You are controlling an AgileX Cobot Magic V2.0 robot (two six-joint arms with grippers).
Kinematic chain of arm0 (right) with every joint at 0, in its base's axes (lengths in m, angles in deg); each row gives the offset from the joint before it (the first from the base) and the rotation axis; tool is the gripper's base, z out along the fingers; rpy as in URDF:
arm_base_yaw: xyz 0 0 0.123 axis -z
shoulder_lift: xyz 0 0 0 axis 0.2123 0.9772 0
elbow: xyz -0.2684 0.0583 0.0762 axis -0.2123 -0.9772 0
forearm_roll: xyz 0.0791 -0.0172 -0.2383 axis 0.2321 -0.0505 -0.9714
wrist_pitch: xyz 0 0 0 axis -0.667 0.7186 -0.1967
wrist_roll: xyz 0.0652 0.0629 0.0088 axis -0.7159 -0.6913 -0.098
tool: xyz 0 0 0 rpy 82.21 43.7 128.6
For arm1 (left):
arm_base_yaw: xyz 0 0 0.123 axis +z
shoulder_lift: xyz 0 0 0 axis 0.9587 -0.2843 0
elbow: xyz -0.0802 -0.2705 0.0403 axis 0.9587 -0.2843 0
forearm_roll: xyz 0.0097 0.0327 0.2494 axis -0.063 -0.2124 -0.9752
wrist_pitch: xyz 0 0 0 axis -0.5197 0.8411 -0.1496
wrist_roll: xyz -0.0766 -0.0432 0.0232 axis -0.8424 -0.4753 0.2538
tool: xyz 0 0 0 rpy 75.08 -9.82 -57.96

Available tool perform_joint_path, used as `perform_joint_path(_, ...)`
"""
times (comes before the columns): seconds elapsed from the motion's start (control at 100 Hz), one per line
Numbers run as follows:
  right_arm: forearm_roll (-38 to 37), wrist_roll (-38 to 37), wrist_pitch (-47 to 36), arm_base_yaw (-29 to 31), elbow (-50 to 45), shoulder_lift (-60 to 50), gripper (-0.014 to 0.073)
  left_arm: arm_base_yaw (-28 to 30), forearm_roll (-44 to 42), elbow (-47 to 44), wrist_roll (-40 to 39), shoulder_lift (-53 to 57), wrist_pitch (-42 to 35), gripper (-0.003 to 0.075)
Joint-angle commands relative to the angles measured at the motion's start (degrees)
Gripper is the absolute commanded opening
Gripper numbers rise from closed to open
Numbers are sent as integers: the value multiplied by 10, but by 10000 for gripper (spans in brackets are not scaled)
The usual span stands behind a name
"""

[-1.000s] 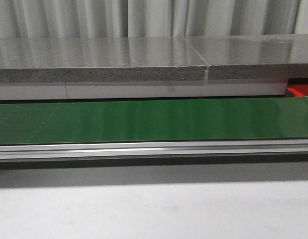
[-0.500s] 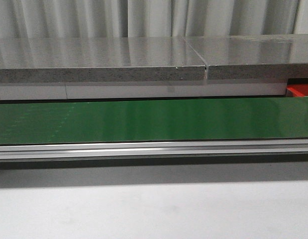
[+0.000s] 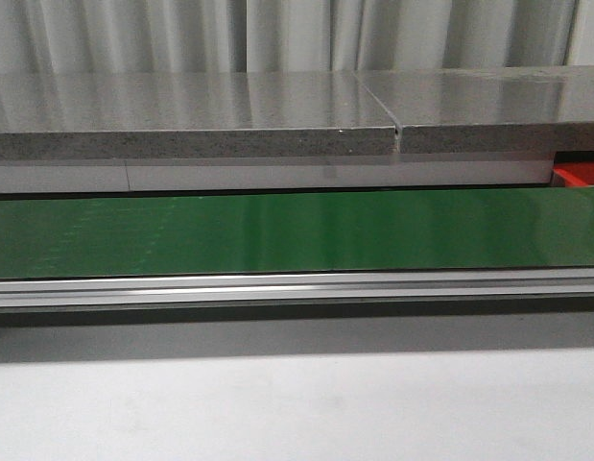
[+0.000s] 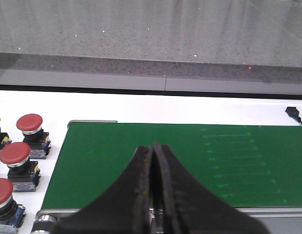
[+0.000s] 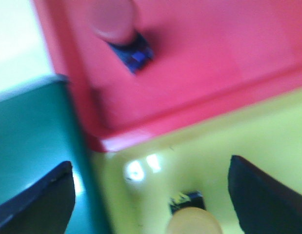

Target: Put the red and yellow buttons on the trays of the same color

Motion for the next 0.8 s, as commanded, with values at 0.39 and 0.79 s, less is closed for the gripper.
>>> perform_joint_path(0.39, 9, 76, -59, -171, -47, -260, 625, -5, -2, 15, -1, -3, -47, -19)
perform_joint_path(0.79, 12, 83, -56, -189, -198, -460, 479, -5, -2, 15, -1, -3, -47, -19)
